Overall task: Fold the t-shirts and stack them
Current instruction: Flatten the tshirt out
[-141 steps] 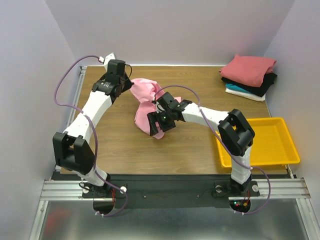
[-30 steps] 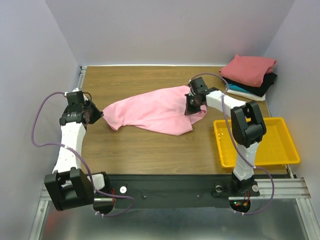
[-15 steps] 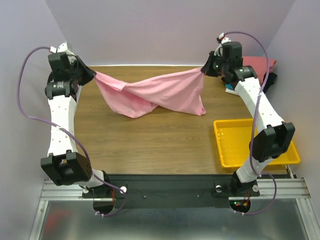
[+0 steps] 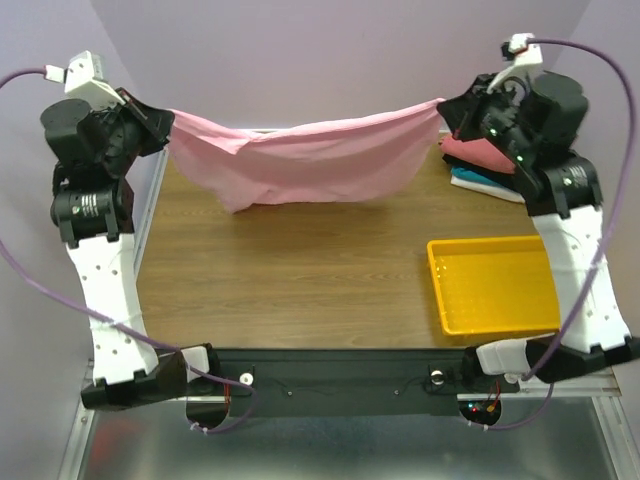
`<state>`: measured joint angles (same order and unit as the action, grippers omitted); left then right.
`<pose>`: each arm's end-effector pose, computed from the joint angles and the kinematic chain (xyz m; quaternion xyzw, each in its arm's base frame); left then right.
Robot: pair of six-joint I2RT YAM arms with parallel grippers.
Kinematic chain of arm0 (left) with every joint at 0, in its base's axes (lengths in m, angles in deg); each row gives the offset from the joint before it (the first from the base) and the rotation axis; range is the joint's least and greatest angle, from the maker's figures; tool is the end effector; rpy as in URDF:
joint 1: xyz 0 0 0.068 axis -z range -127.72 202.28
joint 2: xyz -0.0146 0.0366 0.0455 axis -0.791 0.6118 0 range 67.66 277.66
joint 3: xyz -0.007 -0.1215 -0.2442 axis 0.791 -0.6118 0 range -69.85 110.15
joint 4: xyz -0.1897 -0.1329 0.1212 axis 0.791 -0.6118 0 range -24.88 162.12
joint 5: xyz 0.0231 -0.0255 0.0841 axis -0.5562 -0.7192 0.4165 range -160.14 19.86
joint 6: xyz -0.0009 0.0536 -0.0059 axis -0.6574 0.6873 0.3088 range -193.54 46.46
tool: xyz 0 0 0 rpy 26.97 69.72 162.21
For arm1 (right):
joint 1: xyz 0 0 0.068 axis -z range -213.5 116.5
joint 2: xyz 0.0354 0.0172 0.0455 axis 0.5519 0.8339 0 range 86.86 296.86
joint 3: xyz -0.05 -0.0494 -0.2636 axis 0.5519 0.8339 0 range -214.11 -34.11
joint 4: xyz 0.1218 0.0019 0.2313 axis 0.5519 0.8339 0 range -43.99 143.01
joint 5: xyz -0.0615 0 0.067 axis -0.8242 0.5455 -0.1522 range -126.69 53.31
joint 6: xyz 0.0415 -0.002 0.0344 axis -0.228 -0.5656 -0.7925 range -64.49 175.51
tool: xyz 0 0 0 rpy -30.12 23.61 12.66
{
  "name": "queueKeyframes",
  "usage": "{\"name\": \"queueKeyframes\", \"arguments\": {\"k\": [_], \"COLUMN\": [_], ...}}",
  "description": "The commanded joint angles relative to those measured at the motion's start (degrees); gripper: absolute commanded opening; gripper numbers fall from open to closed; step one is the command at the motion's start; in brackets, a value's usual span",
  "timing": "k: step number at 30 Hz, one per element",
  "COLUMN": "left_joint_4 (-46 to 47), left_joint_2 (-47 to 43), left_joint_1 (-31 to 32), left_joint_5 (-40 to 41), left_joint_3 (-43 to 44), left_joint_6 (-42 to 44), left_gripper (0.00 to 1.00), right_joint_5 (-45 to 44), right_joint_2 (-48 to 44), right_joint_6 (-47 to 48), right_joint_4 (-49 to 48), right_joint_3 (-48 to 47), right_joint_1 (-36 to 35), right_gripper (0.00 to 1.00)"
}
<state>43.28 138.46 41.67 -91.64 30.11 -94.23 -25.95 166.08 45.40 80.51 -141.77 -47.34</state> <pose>0.2235 0.0286 0.5352 -0.0595 0.7028 -0.1921 0.6824 0.2565 0.0700 0.5307 -0.0867 0.7378 0.2062 0.6369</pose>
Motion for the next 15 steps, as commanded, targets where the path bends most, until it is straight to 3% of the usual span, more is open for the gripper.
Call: {"name": "queueKeyframes", "arguments": {"k": [1,7,11,15], "left_joint_4": [1.6,0.3,0.6,5.3], "left_joint_2": [-6.5,-10.4,-8.9,-7.7], "left_joint_1": [-0.1,-0.1,-0.1,-0.1], "left_joint_5": [-1.6,2.2,1.8,-1.4], "left_joint_3": [6.7,17.2,23.2,21.5], "left_joint_6": [-0.9,-3.2,-5.1,-8.0], "left_gripper": [0.00,0.00,0.00,0.00], "right_joint_5": [5.3,2.7,1.6,1.6], "right_joint_2": [-7.8,-16.3,-15.9,-13.2], "right_joint_6": [1.9,2.1,0.9,-1.5], "right_joint_4": [-1.1,-0.8,-0.5,-0.5], "right_joint_3": [-0.5,-2.3,-7.2,-9.9], "right_joint_1": [0.0,0.0,0.0,0.0], "right_gripper": [0.00,0.00,0.00,0.00]}}
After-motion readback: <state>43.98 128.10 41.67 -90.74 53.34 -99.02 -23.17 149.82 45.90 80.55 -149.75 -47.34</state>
